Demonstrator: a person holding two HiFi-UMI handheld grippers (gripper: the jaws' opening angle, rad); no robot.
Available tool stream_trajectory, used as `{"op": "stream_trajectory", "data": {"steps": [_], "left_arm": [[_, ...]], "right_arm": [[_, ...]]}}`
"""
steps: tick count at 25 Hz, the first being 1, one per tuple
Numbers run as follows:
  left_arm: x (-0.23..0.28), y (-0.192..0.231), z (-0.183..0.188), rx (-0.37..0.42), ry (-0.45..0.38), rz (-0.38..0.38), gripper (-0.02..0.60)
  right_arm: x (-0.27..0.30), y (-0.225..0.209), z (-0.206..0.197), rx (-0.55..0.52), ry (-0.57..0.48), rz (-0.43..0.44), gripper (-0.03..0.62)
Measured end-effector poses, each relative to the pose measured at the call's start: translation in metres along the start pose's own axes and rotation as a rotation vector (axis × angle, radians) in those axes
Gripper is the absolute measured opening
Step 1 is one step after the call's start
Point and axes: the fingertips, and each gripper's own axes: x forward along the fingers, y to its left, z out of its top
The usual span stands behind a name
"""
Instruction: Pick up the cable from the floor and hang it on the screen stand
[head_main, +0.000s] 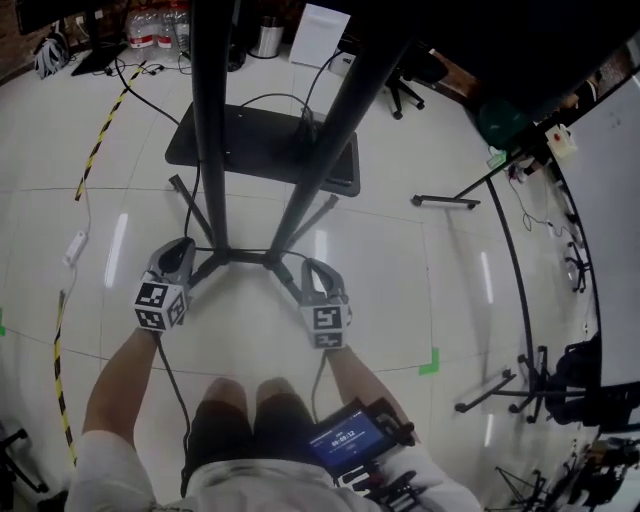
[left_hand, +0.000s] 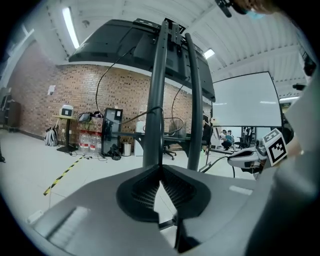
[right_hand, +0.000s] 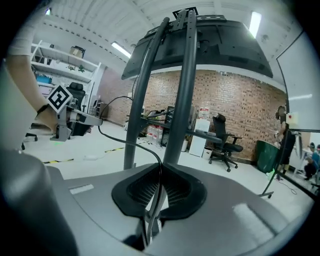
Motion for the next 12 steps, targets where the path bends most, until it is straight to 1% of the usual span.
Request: {"op": "stream_trajectory", "data": {"steps": [3, 12], "left_arm": [[-0.014, -0.004, 0.04, -0.009, 0.005, 0.004, 0.018], [-0.054, -0.025, 0.174, -0.022, -0.008, 0.018, 0.018]], "right_arm": [[-0.016, -0.004, 0.041, -0.009, 0.011, 0.002, 0.034], [-0.069, -0.028, 0.181, -0.028, -0.013, 0.0, 0.033]]}}
